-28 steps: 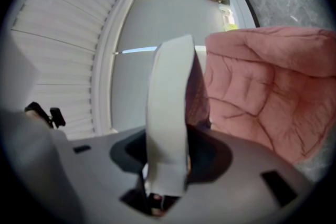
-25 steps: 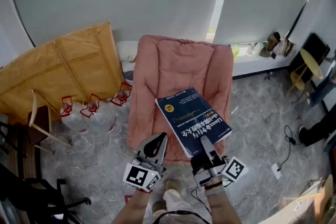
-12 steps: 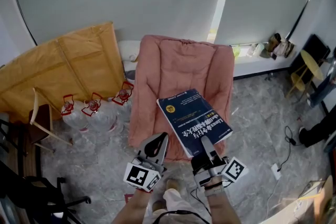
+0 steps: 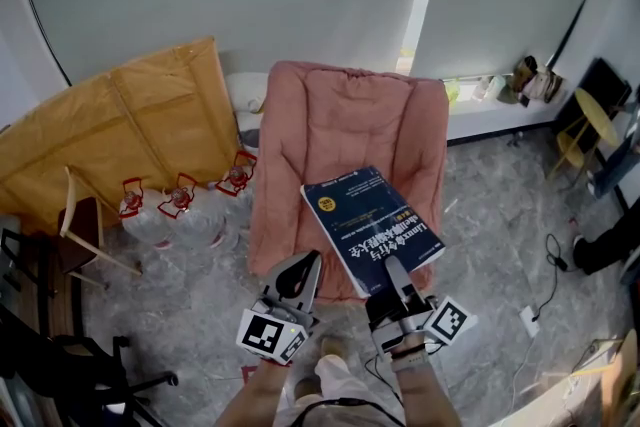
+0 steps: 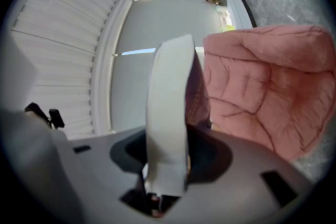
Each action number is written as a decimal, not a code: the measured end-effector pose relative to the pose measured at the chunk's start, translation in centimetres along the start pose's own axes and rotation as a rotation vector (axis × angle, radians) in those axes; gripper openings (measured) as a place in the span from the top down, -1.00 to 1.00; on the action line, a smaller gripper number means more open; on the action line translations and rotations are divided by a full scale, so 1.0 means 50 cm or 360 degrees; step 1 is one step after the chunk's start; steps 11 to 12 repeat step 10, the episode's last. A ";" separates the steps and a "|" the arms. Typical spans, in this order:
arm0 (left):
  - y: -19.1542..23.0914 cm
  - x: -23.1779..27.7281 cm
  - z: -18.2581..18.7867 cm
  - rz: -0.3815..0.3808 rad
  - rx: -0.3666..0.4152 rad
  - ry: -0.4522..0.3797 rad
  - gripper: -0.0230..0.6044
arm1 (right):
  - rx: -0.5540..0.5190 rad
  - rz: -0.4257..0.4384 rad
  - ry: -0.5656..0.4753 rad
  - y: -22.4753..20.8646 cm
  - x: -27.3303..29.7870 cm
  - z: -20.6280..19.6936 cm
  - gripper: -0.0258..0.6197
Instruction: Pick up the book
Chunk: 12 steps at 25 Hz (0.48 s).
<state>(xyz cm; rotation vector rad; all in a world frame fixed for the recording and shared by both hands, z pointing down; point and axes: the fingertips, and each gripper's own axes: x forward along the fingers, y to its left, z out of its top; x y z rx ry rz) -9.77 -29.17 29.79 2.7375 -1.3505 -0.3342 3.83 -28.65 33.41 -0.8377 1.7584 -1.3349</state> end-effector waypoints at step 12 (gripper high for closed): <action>-0.001 0.003 -0.002 -0.0007 0.0000 -0.0009 0.90 | 0.0001 0.0003 -0.0005 -0.009 -0.002 0.003 0.37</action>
